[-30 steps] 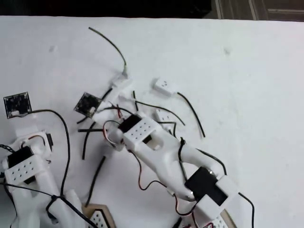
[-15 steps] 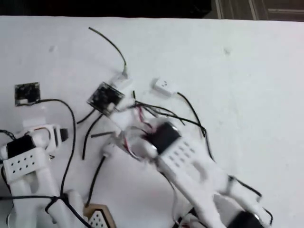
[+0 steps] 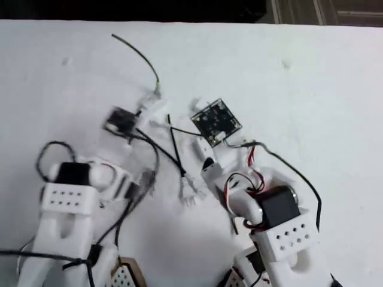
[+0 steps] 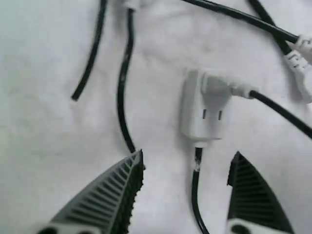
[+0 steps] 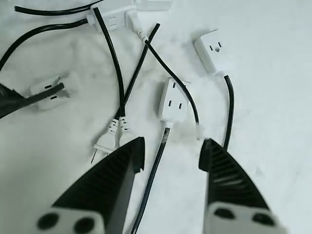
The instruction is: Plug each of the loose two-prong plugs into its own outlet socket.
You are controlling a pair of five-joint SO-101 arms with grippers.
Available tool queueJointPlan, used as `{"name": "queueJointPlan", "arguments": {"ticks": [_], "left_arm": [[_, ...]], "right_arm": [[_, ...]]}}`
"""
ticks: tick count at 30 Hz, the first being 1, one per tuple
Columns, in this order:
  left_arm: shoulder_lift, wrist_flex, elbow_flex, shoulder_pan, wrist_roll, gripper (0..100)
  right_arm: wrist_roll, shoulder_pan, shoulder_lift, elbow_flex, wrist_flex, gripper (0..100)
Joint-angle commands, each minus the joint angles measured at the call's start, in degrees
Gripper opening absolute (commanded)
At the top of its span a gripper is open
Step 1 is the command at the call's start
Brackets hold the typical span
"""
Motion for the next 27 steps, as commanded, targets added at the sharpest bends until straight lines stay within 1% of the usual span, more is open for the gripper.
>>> {"name": "queueJointPlan", "arguments": {"ticks": [1,7,11,16,18,22,24,27], "left_arm": [[-1.0,-6.2,4.7,7.2,0.1,31],[-1.0,-13.8,9.4,8.1,0.3,32],[-0.9,-18.1,12.6,8.6,2.5,32],[-0.9,-19.0,13.9,8.6,2.8,31],[-0.9,-19.1,13.9,8.7,2.8,28],[-0.6,-20.9,15.6,13.8,2.9,21],[0.7,-21.5,15.4,16.2,2.9,19],[3.8,-21.5,13.7,16.4,2.9,19]], "right_arm": [[-0.5,0.7,-1.8,1.4,-2.0,18.3],[-0.5,0.7,-2.4,1.8,-1.7,18.2],[-0.5,0.7,-2.4,1.8,-1.7,18.1],[-0.5,0.6,-2.4,1.8,-1.6,18.1],[-0.5,0.6,-2.4,1.8,-1.6,18.1],[-0.5,0.6,-2.4,1.8,-1.6,18.1],[-0.5,0.7,-2.4,1.8,-1.6,18.1],[-0.5,0.8,-2.4,1.8,-1.6,18.1]]}}
